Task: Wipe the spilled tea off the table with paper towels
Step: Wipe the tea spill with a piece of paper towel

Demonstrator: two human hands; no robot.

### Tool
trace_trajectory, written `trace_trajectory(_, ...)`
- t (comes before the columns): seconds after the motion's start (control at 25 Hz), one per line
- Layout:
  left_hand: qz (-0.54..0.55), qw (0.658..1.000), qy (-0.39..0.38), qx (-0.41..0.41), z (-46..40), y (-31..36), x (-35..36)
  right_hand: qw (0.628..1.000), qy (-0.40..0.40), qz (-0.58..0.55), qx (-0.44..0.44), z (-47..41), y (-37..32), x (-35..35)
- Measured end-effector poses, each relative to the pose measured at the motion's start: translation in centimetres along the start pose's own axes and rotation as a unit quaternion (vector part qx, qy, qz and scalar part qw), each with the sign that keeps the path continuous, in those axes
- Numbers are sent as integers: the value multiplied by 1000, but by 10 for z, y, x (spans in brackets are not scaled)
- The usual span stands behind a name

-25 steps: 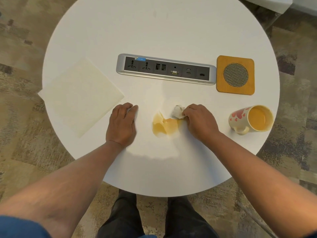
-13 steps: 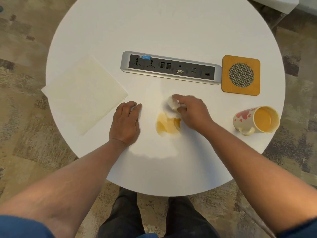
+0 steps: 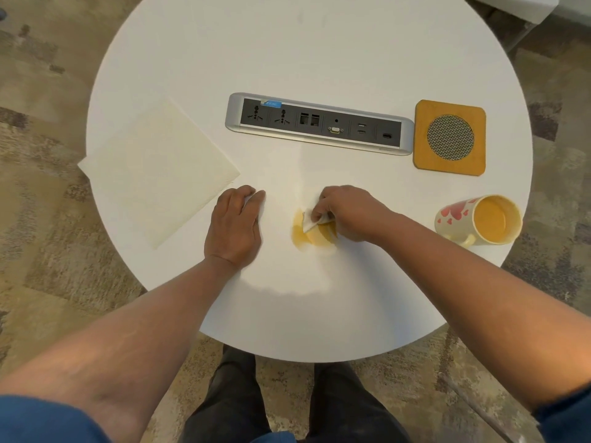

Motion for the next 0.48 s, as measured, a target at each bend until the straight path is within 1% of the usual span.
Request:
trace_trajectory(0.08, 2, 1000, -3, -1, 0, 0, 1, 999, -26, -22, 6, 11, 5, 6)
trace_trajectory(0.16, 2, 1000, -2, -2, 0, -1, 1, 995, -45, -83, 20, 20, 13, 11)
trace_trajectory(0.2, 1, 1000, -1, -1, 0, -1, 2, 989, -27, -141, 37, 23, 18, 10)
trace_trajectory(0.28, 0, 1000, 1, 3, 0, -2, 2, 959, 74, -259, 92, 24, 32, 2)
trace_trajectory(0.32, 0, 1000, 2, 4, 0, -2, 2, 941, 123, -291, 120, 23, 40, -2)
trace_trajectory(0.36, 0, 1000, 3, 5, 0, -2, 3, 931, 148, -303, 141, 21, 45, -5)
trace_trajectory(0.4, 0, 1000, 4, 4, 0, -2, 2, 929, 153, -300, 154, 18, 47, -5)
trace_trajectory(0.48, 1, 1000, 5, 3, 0, -2, 2, 941, 135, -267, 157, 13, 44, -2)
Point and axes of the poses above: each hand's wrist, its own z-axis away from the middle knuckle, its own x-axis out of the palm, y = z × x, the point moved 3 cm from there along -z, towards the middle knuckle, and after that the axes turned 10 degrees about -y, right-handed, at the moved point
